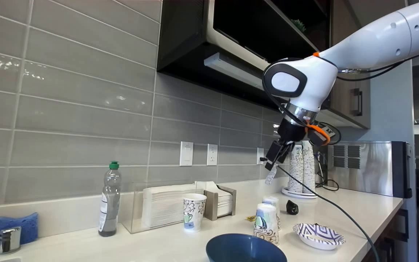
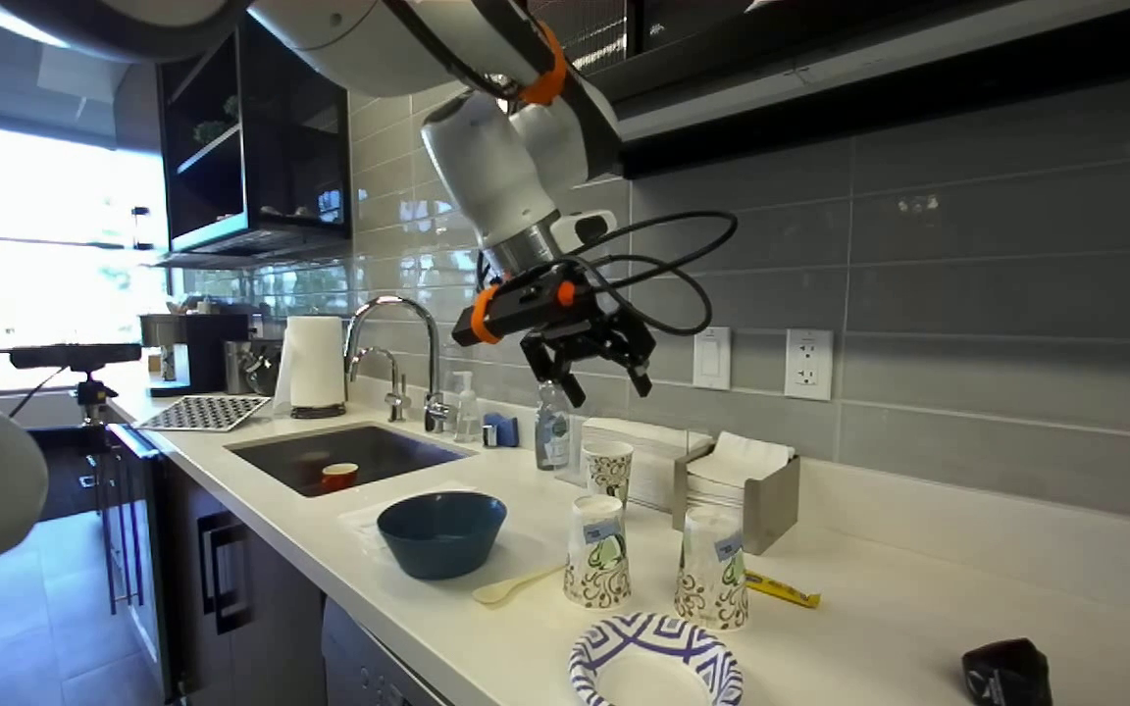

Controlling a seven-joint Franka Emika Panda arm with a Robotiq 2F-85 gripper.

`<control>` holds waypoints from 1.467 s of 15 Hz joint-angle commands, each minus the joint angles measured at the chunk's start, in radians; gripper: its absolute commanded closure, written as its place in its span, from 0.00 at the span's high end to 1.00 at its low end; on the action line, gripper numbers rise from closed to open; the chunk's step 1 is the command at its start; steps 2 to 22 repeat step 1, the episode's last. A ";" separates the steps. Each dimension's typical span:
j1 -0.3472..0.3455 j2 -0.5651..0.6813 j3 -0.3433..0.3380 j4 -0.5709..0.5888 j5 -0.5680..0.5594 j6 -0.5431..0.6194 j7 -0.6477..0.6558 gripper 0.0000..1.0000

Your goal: Move the cup on the right slightly to the left and place the one in the middle upside down

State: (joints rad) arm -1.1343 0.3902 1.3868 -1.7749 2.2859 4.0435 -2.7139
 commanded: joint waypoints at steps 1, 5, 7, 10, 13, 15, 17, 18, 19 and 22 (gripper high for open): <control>0.023 -0.032 -0.045 0.007 0.045 -0.020 -0.029 1.00; 0.023 -0.032 -0.045 0.007 0.045 -0.020 -0.029 1.00; 0.023 -0.032 -0.045 0.007 0.045 -0.020 -0.029 1.00; 0.023 -0.032 -0.045 0.007 0.045 -0.020 -0.029 1.00; 0.023 -0.032 -0.045 0.007 0.045 -0.020 -0.029 1.00; 0.023 -0.032 -0.045 0.007 0.045 -0.020 -0.029 1.00; 0.023 -0.032 -0.045 0.007 0.045 -0.020 -0.029 1.00; 0.023 -0.032 -0.045 0.007 0.045 -0.020 -0.029 1.00; 0.023 -0.032 -0.045 0.007 0.045 -0.020 -0.029 1.00; 0.023 -0.032 -0.045 0.007 0.045 -0.020 -0.029 1.00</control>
